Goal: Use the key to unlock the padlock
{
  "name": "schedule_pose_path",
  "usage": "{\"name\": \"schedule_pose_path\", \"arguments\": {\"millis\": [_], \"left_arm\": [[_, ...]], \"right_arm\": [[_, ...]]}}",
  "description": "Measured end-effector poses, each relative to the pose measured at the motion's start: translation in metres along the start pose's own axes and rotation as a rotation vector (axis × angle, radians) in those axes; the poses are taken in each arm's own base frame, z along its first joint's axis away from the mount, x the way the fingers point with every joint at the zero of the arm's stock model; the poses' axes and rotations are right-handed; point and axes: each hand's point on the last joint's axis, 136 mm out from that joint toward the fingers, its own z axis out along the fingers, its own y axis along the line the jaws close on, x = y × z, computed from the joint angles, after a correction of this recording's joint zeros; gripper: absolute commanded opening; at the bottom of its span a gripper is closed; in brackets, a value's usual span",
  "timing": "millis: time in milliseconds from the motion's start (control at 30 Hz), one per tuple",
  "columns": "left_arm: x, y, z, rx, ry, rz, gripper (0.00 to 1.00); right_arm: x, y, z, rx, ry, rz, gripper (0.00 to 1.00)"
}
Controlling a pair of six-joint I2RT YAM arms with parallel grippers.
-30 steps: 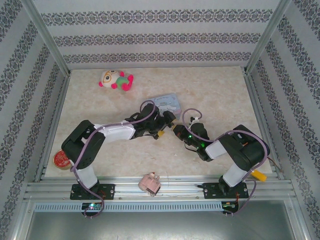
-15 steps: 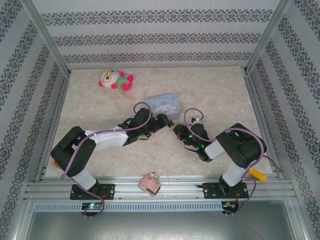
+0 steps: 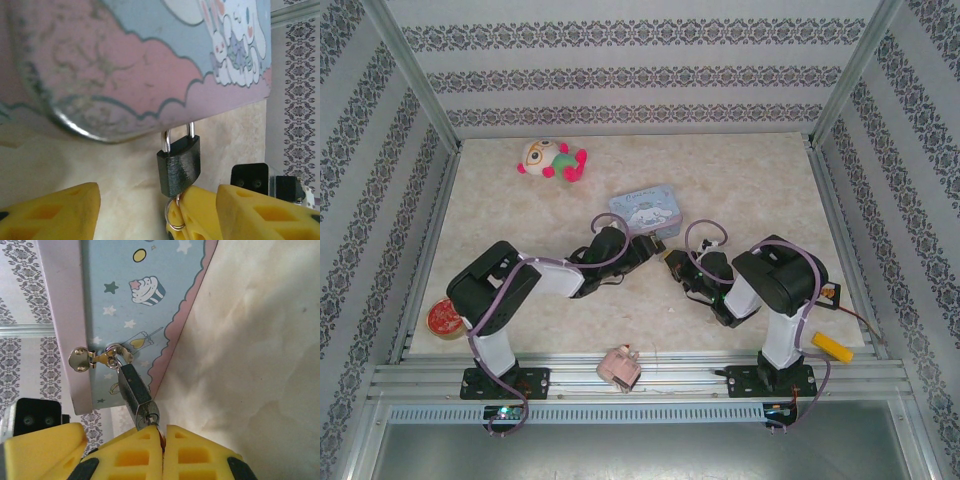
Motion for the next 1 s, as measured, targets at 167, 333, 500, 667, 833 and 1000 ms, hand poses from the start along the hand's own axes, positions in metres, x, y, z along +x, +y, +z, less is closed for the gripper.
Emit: {"name": "schedule_pose_path", "arguments": {"millis": [167, 333, 500, 667, 833, 1000], "left_arm": [[0.0, 0.0, 0.006, 0.044, -0.017, -0.009, 0.55], [-0.001, -0.003, 0.011, 0.091, -0.031, -0.017, 0.52], [-0.001, -0.004, 0.015, 0.114, -0.033, -0.025, 0.46], [0.0, -0.003, 0.018, 0.13, -0.034, -0.038, 0.42], [-0.003, -0.008, 0.024, 0.166, -0.045, -0.05, 0.41], [-0.005, -0.014, 0.031, 0.197, -0.05, -0.068, 0.38]], "right_arm": [[0.0, 0.004, 0.0, -0.016, -0.002, 0.008, 0.0], [0.0, 0.004, 0.0, -0.017, -0.002, 0.025, 0.0], [0.0, 0.005, 0.0, -0.018, 0.003, 0.035, 0.0], [0.001, 0.006, 0.0, -0.022, 0.006, 0.048, 0.0], [0.0, 0.008, 0.0, -0.026, 0.005, 0.054, 0.0], [0.0, 0.009, 0.001, -0.029, 0.005, 0.07, 0.0]]}}
